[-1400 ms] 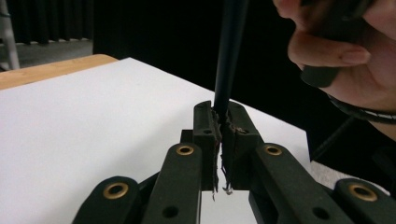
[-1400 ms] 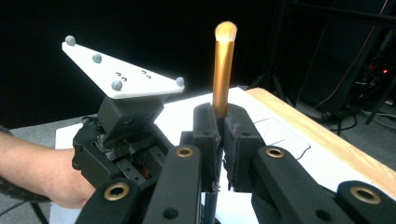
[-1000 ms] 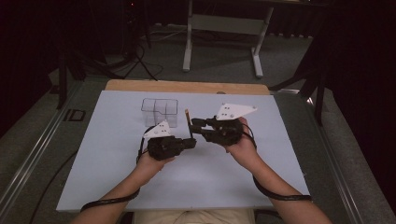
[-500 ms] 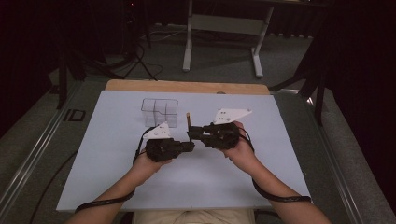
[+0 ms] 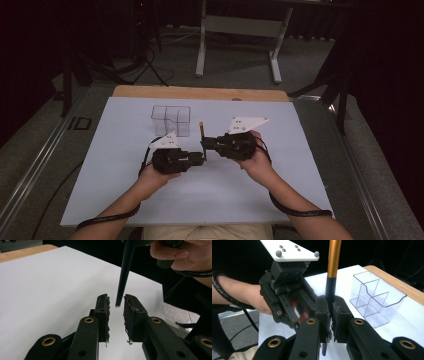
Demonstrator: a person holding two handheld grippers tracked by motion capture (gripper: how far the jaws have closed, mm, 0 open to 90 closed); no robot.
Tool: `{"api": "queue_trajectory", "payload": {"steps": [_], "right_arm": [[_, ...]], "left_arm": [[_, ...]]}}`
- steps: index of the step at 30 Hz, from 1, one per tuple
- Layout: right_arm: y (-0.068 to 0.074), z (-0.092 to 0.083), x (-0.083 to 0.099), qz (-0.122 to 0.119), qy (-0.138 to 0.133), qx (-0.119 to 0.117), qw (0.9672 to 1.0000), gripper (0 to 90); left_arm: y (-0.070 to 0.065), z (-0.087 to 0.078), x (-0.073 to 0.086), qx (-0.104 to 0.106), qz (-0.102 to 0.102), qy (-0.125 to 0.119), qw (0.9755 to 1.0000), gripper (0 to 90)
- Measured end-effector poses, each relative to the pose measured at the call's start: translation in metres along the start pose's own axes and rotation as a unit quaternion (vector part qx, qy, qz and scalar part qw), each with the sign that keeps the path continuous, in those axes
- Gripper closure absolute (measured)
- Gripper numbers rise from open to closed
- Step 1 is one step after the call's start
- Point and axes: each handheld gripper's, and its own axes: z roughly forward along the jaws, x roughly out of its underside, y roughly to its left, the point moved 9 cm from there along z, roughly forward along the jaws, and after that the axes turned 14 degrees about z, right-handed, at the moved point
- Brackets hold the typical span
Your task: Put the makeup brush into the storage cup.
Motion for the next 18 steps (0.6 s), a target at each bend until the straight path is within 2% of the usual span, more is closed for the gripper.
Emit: {"api": "queue_trajectory", "payload": {"steps": [7,9,12,18], "right_arm": [[-0.005,-0.006,0.002,-0.001,-0.004,0.006,1.0000,84.0],[-0.005,-0.006,0.002,0.000,-0.005,0.006,1.0000,84.0],[-0.007,-0.008,0.004,0.001,-0.004,0.009,0.9999,84.0],[-0.010,-0.011,0.008,0.003,-0.002,0.014,0.9999,84.0]], "left_arm": [[0.006,-0.017,-0.006,-0.013,-0.002,-0.006,0.9999,71.4],[0.006,-0.017,-0.006,-0.013,-0.002,-0.006,0.9999,70.8],[0.009,-0.027,-0.014,-0.020,-0.001,-0.016,0.9997,70.8],[0.014,-0.043,-0.030,-0.031,0.009,-0.026,0.9992,63.6]]}}
